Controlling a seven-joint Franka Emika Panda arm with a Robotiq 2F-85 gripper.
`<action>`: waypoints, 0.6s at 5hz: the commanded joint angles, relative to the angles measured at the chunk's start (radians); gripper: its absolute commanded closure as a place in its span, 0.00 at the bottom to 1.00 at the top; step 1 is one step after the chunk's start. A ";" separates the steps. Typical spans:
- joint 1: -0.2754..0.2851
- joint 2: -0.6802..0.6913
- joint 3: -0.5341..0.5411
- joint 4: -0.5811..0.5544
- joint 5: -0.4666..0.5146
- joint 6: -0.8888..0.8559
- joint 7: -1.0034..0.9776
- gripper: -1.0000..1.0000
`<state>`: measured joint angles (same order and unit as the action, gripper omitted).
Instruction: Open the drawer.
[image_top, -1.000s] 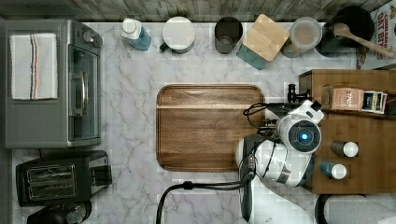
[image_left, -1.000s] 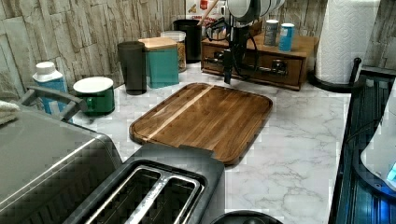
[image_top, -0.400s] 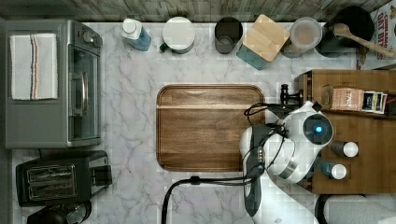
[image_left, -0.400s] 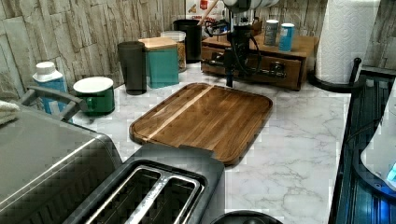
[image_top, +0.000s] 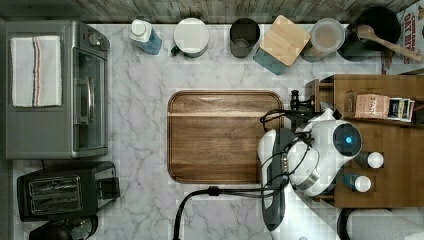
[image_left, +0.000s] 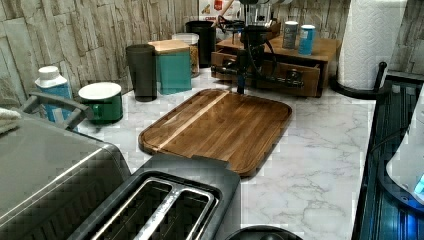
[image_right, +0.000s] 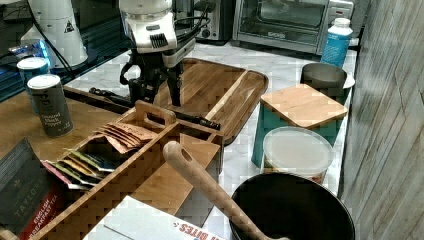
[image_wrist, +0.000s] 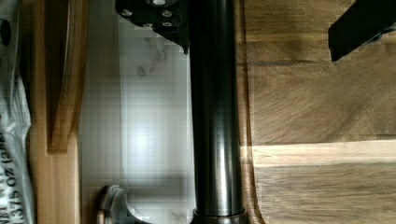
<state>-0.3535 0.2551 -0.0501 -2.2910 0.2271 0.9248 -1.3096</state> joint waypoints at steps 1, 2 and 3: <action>0.235 -0.161 0.165 -0.154 -0.037 0.022 0.282 0.00; 0.276 -0.164 0.191 -0.176 -0.024 0.057 0.312 0.00; 0.236 -0.193 0.294 -0.198 -0.061 0.063 0.398 0.00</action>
<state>-0.2139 0.1589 0.1004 -2.4395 0.1841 1.0117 -1.0244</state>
